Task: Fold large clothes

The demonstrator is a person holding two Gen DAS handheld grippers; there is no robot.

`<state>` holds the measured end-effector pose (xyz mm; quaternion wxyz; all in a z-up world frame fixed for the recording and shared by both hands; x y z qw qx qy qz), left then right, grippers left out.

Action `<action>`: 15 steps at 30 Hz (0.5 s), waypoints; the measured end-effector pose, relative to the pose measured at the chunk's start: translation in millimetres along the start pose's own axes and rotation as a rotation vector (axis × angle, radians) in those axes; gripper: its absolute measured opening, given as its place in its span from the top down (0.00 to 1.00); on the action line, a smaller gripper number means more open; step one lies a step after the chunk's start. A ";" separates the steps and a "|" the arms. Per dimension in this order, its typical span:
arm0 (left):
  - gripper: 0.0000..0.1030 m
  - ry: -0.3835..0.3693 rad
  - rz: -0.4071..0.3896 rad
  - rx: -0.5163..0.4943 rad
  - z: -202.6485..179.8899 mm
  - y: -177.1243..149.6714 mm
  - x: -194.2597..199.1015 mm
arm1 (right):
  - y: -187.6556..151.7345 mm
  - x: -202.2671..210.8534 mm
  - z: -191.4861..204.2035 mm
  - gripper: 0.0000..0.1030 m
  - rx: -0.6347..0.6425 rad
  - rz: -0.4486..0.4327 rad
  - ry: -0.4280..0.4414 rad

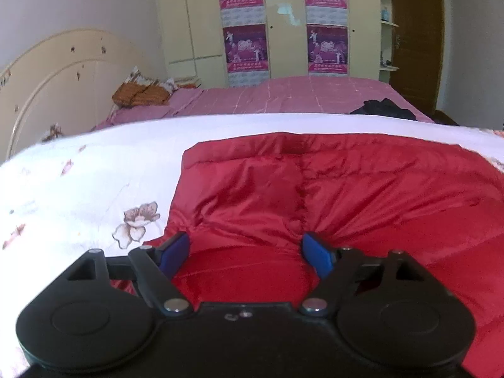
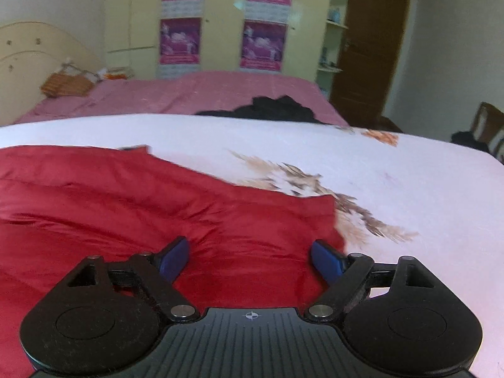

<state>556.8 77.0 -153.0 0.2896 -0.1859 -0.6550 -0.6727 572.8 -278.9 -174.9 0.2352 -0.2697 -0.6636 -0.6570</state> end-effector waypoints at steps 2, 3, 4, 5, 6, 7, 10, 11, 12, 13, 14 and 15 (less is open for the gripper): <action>0.21 -0.001 0.010 0.005 1.8 0.7 0.6 | 0.6 -1.3 -2.1 0.19 -0.006 0.008 -0.004; 0.21 -0.002 0.009 0.004 3.5 1.0 3.3 | 0.9 -0.3 -1.1 0.19 0.004 0.014 -0.009; 0.22 -0.004 0.006 0.009 5.9 1.6 7.3 | 3.0 2.6 -2.0 0.19 0.004 0.023 -0.010; 0.25 -0.011 -0.001 0.022 9.2 2.6 13.6 | 5.2 8.1 -3.7 0.19 -0.006 0.025 -0.004; 0.26 -0.021 -0.016 0.037 12.8 3.4 21.4 | 7.8 17.1 -3.6 0.19 -0.015 0.013 0.006; 0.26 -0.026 -0.033 0.045 14.7 4.7 30.1 | 10.7 28.2 -2.8 0.19 -0.015 -0.010 0.024; 0.25 -0.066 -0.085 0.018 13.9 5.6 59.1 | 15.5 62.8 8.5 0.19 0.006 -0.069 0.077; 0.23 -0.081 -0.100 0.002 11.5 3.8 70.5 | 15.3 75.2 14.0 0.19 0.013 -0.090 0.100; 0.23 -0.094 -0.108 -0.010 8.4 1.7 79.6 | 13.9 85.6 20.7 0.19 0.026 -0.104 0.117; 0.23 -0.110 -0.112 -0.016 5.8 -1.9 88.2 | 11.8 94.7 27.0 0.19 0.037 -0.115 0.132; 0.22 -0.124 -0.109 -0.020 2.7 -7.0 96.4 | 7.1 102.5 34.2 0.19 0.049 -0.121 0.151; 0.22 -0.138 -0.101 -0.025 -0.6 -12.5 102.9 | 2.1 108.1 41.9 0.19 0.062 -0.118 0.170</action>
Point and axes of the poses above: each gripper's, at about its wrist camera, not at the fingertips, and x roughly against the way its jaws point, z to its left, y to its top, the point moved 3 cm from there along -x, roughly the way its jaws point, and after that the axes turned 2 degrees about x, right-handed, at the moved point
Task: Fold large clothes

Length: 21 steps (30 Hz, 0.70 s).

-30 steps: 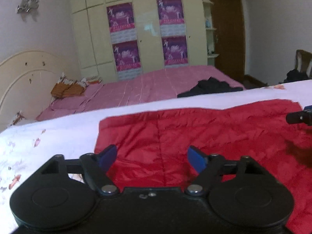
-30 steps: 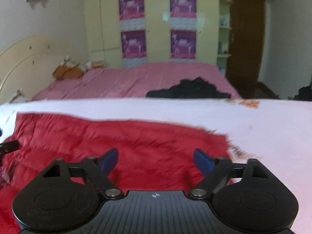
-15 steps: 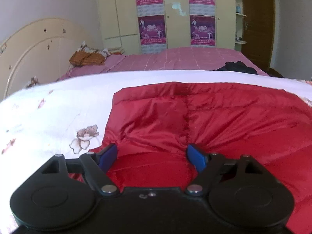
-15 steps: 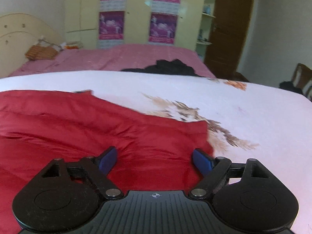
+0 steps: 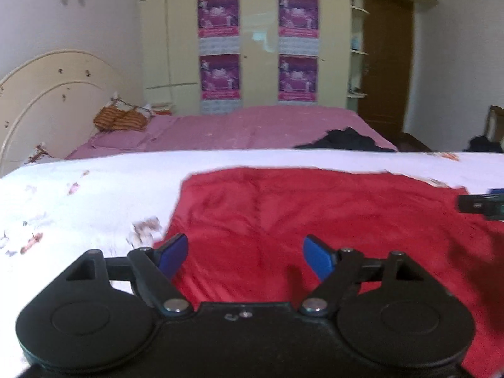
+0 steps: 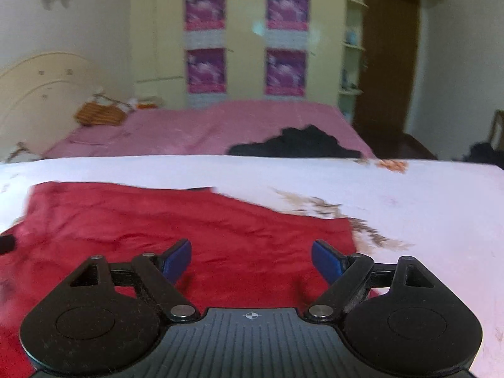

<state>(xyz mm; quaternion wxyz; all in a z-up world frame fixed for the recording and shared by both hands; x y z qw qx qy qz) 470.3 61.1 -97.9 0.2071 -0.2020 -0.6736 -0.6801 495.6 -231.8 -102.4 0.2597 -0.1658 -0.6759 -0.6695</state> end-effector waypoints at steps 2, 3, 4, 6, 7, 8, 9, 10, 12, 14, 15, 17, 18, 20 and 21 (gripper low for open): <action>0.23 -0.022 0.018 -0.014 -9.1 -10.0 7.1 | -9.9 6.0 14.5 0.19 0.015 0.011 0.030; 0.24 -0.019 0.025 -0.030 -12.6 -15.8 7.5 | -14.6 7.5 20.2 0.19 0.024 0.017 0.034; 0.25 -0.006 0.033 -0.052 -16.2 -22.2 5.7 | -19.5 7.6 25.3 0.19 0.034 0.024 0.030; 0.26 0.026 0.060 -0.072 -17.2 -33.4 -3.5 | -30.3 2.1 28.3 0.19 0.046 0.051 0.016; 0.26 0.037 0.070 -0.070 -14.9 -37.2 -8.8 | -36.4 -0.3 26.9 0.19 0.046 0.061 0.004; 0.26 0.046 0.072 -0.060 -12.3 -39.7 -12.1 | -41.4 -4.4 24.5 0.19 0.050 0.072 -0.012; 0.26 0.051 0.074 -0.055 -11.1 -40.7 -15.2 | -46.5 -9.5 21.5 0.19 0.061 0.085 -0.032; 0.26 0.053 0.078 -0.054 -10.8 -43.8 -18.0 | -51.1 -14.3 18.9 0.19 0.075 0.095 -0.043; 0.26 0.061 0.084 -0.052 -11.9 -44.8 -21.7 | -55.9 -19.9 13.8 0.19 0.081 0.104 -0.060; 0.26 0.068 0.087 -0.055 -13.8 -45.7 -23.6 | -60.0 -18.3 9.6 0.19 0.062 0.111 -0.067; 0.26 0.068 0.086 -0.057 -14.0 -46.3 -24.5 | -62.3 -17.3 9.0 0.19 0.060 0.106 -0.070; 0.26 0.063 0.086 -0.059 -13.0 -46.5 -25.9 | -73.1 -21.2 8.5 0.19 0.069 0.091 -0.064; 0.26 0.063 0.091 -0.060 -12.5 -46.2 -26.7 | -73.9 -23.8 8.2 0.19 0.069 0.094 -0.063; 0.26 0.063 0.102 -0.058 -12.0 -44.6 -27.5 | -70.7 -25.3 7.8 0.19 0.074 0.111 -0.063; 0.26 0.061 0.109 -0.056 -10.5 -44.3 -27.1 | -69.8 -24.3 7.2 0.19 0.077 0.119 -0.058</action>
Point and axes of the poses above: each gripper's, at about its wrist camera, not at the fingertips, and x roughly against the way its jaws point, z to its left, y to its top, the point moved 3 cm from there along -x, roughly the way its jaws point, and after that the axes turned 2 degrees about x, right-handed, at the moved point
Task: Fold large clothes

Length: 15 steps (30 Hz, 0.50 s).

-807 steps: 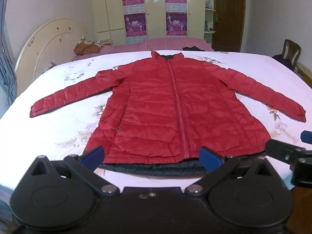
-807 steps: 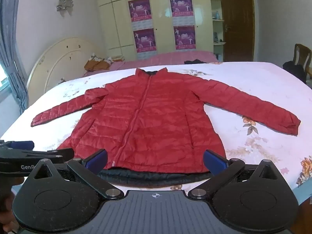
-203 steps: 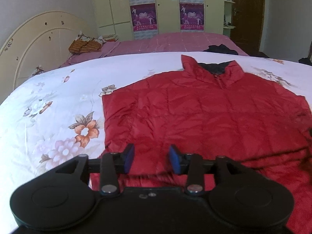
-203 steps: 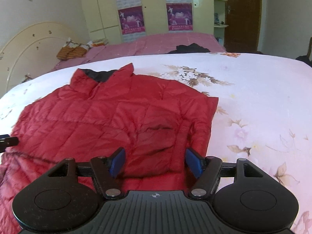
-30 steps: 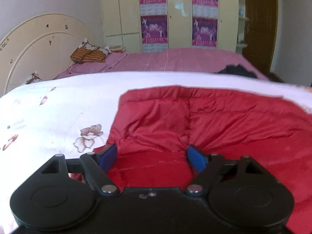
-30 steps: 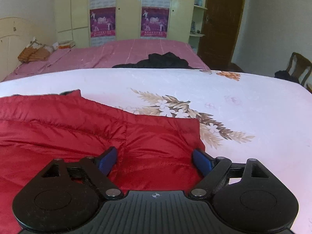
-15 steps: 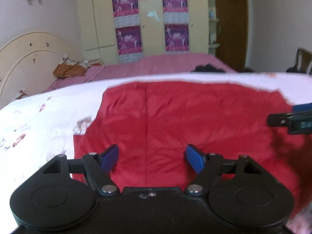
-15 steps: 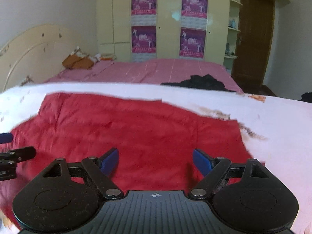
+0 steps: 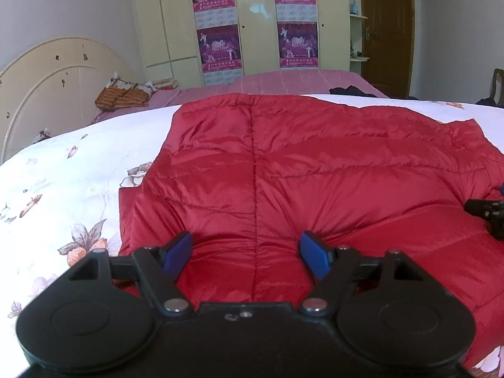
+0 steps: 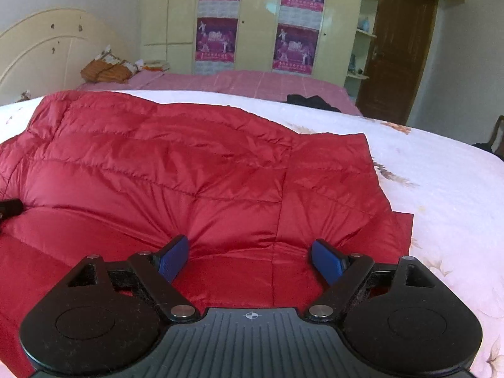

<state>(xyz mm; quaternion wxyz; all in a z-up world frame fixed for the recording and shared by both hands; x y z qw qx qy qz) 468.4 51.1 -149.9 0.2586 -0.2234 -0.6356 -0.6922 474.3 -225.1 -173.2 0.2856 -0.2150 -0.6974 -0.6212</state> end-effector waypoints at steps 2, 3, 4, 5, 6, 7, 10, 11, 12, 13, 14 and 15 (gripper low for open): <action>0.26 -0.005 0.024 0.005 3.1 3.4 1.0 | 5.5 6.2 -1.1 0.19 0.004 0.020 0.004; 0.26 -0.007 0.037 0.009 5.9 5.8 1.7 | 6.7 10.1 -2.2 0.19 0.006 0.026 -0.002; 0.26 -0.007 0.048 0.012 7.1 7.9 2.5 | 8.6 14.4 -2.4 0.19 0.008 0.028 -0.009; 0.26 -0.006 0.056 0.014 8.6 9.7 3.6 | 8.7 18.6 -3.7 0.19 0.012 0.027 -0.017; 0.26 -0.003 0.059 0.014 9.3 10.1 5.5 | 8.3 23.5 -4.9 0.19 0.008 0.021 -0.028; 0.26 0.001 0.059 0.010 9.5 10.8 6.2 | 8.0 30.2 -6.6 0.19 -0.008 0.008 -0.033; 0.26 0.012 0.060 0.003 9.1 11.4 8.3 | 3.9 46.3 -6.2 0.19 -0.015 -0.015 -0.029; 0.26 0.016 0.061 0.002 8.9 11.9 8.9 | 0.4 45.9 -5.2 0.19 0.005 -0.003 -0.033; 0.26 0.019 0.063 0.000 8.2 12.5 10.3 | -3.7 44.5 -4.9 0.19 0.025 0.009 -0.043; 0.26 0.023 0.065 -0.001 8.2 12.9 11.7 | -5.9 44.7 -7.0 0.19 0.029 0.016 -0.054; 0.26 0.028 0.067 0.000 8.7 13.6 14.0 | -5.5 46.1 -10.7 0.19 0.014 0.025 -0.067; 0.26 0.031 0.069 0.005 10.3 13.9 16.8 | -4.2 49.6 -14.8 0.19 -0.010 0.031 -0.073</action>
Point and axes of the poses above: each gripper's, at about its wrist camera, not at the fingertips, and x roughly against the way its jaws point, z to its left, y to its top, the point moved 3 cm from there along -x, roughly the way its jaws point, and after that the axes turned 2 degrees about x, right-handed, at the moved point
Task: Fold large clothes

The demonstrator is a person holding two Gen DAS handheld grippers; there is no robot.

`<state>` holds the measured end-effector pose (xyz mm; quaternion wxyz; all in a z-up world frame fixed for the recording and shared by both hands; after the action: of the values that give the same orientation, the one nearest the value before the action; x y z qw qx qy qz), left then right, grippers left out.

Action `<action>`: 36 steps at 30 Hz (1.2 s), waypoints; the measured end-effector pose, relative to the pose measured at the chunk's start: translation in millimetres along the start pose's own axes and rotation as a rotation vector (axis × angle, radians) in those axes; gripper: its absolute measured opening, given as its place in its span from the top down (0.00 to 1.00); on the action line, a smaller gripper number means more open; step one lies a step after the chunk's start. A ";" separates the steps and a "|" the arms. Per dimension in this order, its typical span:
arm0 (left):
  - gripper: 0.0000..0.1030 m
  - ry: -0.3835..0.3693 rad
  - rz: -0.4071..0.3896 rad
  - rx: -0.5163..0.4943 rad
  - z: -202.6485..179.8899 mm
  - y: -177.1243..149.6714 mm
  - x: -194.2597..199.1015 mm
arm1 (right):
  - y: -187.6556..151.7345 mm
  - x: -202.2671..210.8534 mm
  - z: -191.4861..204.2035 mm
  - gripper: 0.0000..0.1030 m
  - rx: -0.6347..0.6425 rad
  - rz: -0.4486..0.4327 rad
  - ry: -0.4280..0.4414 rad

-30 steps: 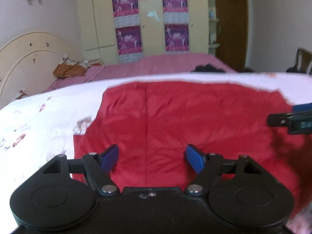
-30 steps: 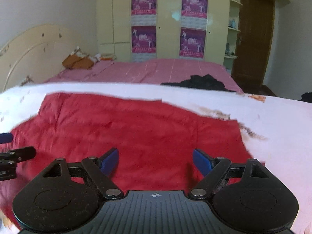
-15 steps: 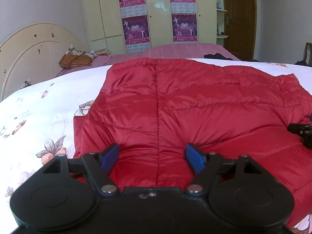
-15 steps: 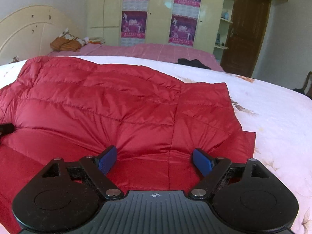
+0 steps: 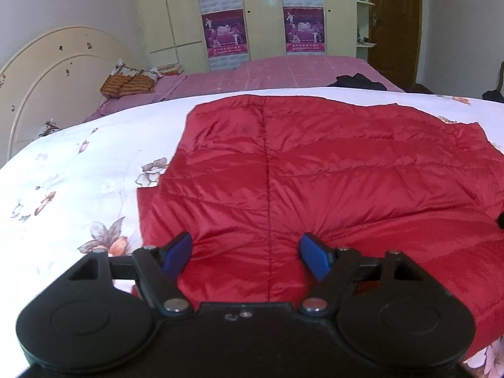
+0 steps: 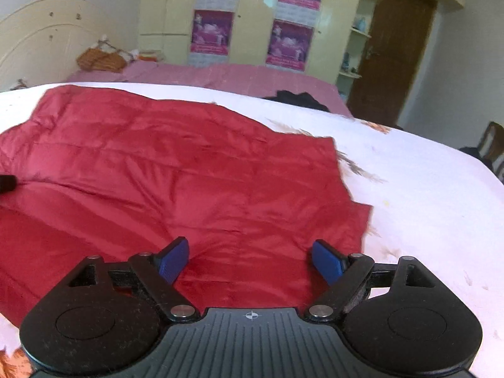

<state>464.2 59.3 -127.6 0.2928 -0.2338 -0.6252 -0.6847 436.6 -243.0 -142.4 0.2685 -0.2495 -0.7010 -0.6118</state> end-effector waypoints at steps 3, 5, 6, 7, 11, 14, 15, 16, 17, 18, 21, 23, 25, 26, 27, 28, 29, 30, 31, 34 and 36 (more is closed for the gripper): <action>0.27 -0.012 0.012 0.036 6.9 -0.3 12.4 | -0.4 17.7 -9.2 0.19 -0.033 -0.013 -0.002; 0.24 -0.026 0.019 0.055 12.0 -1.6 22.1 | -3.7 30.9 -13.3 0.19 -0.053 -0.018 0.013; 0.23 -0.032 0.020 0.063 14.1 -2.7 26.2 | -6.1 37.5 -15.9 0.19 -0.073 -0.015 0.027; 0.23 -0.038 0.024 0.074 16.9 -4.1 30.7 | -8.2 42.9 -18.1 0.19 -0.092 -0.010 0.039; 0.21 -0.070 0.054 0.127 29.4 -13.5 49.0 | -18.0 67.4 -22.6 0.19 -0.161 0.006 0.089; 0.20 -0.103 0.077 0.171 37.1 -23.3 61.7 | -28.6 85.7 -22.9 0.19 -0.193 0.021 0.129; 0.19 -0.113 0.084 0.185 39.9 -27.6 66.3 | -32.7 90.4 -23.6 0.19 -0.205 0.028 0.141; 0.18 -0.124 0.091 0.204 43.2 -32.3 70.5 | -36.9 95.2 -24.0 0.19 -0.220 0.036 0.150; 0.17 -0.138 0.103 0.229 47.2 -38.0 74.7 | -41.5 98.9 -25.6 0.19 -0.240 0.046 0.160; 0.17 -0.151 0.116 0.254 50.9 -43.6 77.5 | -47.0 101.6 -26.9 0.19 -0.264 0.061 0.174; 0.17 -0.197 0.171 0.371 63.7 -62.5 79.0 | -63.6 106.2 -31.8 0.19 -0.336 0.099 0.225; 0.18 -0.247 0.193 0.467 71.1 -74.7 75.4 | -72.0 105.4 -33.9 0.19 -0.379 0.118 0.251; 0.21 -0.289 0.193 0.524 75.5 -79.5 67.5 | -77.9 100.0 -36.7 0.19 -0.432 0.133 0.287; 0.22 -0.311 0.190 0.560 77.7 -80.5 62.0 | -79.9 96.9 -38.1 0.19 -0.464 0.140 0.305; 0.26 -0.326 0.185 0.603 80.4 -81.0 55.8 | -81.1 93.6 -39.6 0.19 -0.493 0.139 0.320; 0.27 -0.338 0.178 0.647 83.4 -81.7 50.3 | -81.3 90.5 -40.7 0.19 -0.514 0.137 0.332; 0.30 -0.347 0.164 0.687 86.8 -81.7 44.7 | -80.9 86.8 -42.2 0.19 -0.534 0.136 0.341; 0.33 -0.353 0.148 0.708 88.2 -81.1 40.0 | -80.2 83.9 -43.7 0.19 -0.555 0.128 0.348; 0.35 -0.355 0.133 0.716 88.9 -79.1 34.9 | -78.7 81.4 -45.4 0.19 -0.571 0.114 0.357; 0.38 -0.352 0.102 0.720 87.2 -74.2 21.9 | -73.2 72.0 -50.6 0.19 -0.620 0.090 0.379; 0.39 -0.353 0.086 0.730 87.2 -70.6 15.5 | -70.1 64.1 -53.9 0.19 -0.657 0.084 0.384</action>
<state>400.2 147.5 -158.2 0.2734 -0.2542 -0.8575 -0.3541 346.0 -304.0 -143.7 0.3256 -0.2316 -0.3938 -0.8278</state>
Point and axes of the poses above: each gripper's, at about its wrist camera, not at the fingertips, and x roughly against the way its jaws point, z to its left, y to its top, the point moved 3 cm from there along -x, roughly the way its jaws point, and after that the axes turned 2 degrees about x, right-handed, at the moved point
